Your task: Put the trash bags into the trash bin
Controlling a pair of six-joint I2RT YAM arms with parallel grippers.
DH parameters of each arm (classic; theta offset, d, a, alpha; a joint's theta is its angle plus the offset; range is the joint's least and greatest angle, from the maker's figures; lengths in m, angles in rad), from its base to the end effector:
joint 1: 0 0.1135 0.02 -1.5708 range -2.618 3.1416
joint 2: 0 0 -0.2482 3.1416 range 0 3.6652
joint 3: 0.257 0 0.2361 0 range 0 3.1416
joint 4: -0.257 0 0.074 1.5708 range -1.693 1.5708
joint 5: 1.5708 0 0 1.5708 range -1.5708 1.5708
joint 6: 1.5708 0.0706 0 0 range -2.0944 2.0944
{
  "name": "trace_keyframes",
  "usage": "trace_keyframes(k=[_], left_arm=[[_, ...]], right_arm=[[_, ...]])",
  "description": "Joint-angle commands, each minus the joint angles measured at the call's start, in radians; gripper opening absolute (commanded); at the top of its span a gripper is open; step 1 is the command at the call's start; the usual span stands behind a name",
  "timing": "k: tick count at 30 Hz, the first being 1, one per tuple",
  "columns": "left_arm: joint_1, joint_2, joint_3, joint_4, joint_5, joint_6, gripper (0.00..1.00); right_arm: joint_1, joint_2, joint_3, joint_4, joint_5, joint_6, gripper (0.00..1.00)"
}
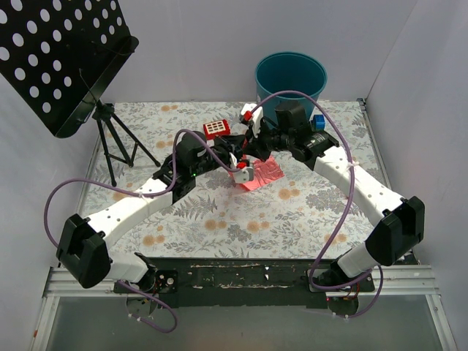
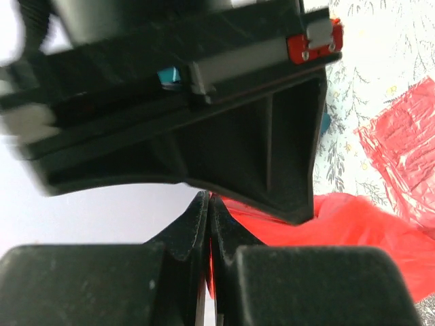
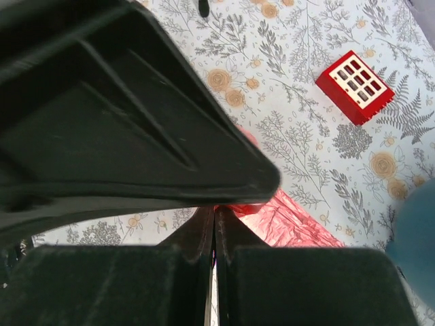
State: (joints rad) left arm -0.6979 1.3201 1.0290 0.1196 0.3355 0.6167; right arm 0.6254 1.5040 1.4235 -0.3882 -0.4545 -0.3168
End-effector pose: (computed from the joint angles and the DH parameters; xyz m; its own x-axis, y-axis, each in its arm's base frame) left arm 0.2402 -0.2318 0.3219 0.3880 0.3873 -0.8363 0.7734 0.3567 0.5240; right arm 0.2725 0.2350 0.3405 -0.0852 -0.4068 -0.9095 -0.9156 0.3919 -0.0895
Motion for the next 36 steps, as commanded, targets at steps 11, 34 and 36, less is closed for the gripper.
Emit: trace_keyframes(k=[11,34,36], left_arm=[[-0.003,-0.119,-0.041,-0.180,0.076,0.006,0.00],[0.009,-0.113,-0.001,-0.113,0.056,-0.049,0.00],[0.006,-0.096,0.011,-0.089,0.034,-0.049,0.00]], right_arm=[[-0.003,-0.019,0.100,0.061,0.079,-0.051,0.01],[0.020,0.008,0.098,0.065,0.114,-0.051,0.01],[0.020,0.012,0.098,0.052,0.091,-0.048,0.01]])
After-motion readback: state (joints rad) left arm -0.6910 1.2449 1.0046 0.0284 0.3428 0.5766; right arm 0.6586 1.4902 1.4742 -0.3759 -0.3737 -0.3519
